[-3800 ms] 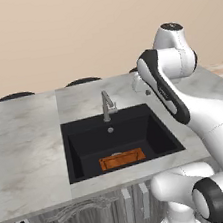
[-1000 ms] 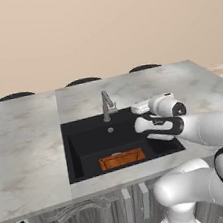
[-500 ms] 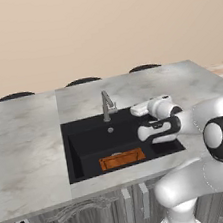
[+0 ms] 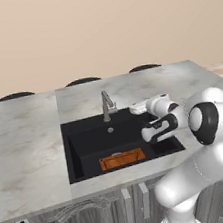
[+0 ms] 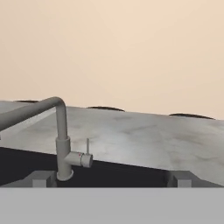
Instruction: Turn on the sink faucet with hot water and rinse the cutting board for ten seconds, then turn off the faucet. Push the cutting board to reach the water if necessary.
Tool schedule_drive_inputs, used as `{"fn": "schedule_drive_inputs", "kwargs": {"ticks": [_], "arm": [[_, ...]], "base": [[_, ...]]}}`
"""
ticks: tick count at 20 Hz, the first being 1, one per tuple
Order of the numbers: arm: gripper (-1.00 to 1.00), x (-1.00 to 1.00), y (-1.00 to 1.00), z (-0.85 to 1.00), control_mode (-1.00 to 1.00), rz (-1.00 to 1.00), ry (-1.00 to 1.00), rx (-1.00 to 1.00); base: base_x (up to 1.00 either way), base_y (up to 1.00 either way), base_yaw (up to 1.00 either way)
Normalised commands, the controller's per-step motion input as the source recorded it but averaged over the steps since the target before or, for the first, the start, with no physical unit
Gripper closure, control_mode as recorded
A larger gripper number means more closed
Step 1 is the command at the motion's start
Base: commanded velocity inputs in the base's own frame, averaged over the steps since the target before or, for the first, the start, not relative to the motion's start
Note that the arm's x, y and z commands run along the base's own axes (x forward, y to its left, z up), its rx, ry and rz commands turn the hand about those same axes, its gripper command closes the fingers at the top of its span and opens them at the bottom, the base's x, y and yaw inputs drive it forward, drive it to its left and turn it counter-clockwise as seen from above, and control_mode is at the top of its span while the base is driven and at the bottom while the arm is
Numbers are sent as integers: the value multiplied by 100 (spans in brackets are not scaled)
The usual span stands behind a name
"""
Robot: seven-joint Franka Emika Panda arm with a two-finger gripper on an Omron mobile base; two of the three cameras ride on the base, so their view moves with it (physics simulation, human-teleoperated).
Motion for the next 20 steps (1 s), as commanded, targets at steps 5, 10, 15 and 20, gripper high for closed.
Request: {"fn": "schedule_drive_inputs", "kwargs": {"ticks": [5, 10, 15, 20], "arm": [[-100, 13, 12, -20, -100, 0, 1, 0], [-100, 10, 11, -28, -100, 0, 0, 0], [-100, 9, 26, -20, -100, 0, 0, 0], [-100, 20, 33, -7, -100, 0, 0, 0]], "base": [[0, 0, 0], [0, 0, 0], [0, 0, 0], [0, 0, 0]]}}
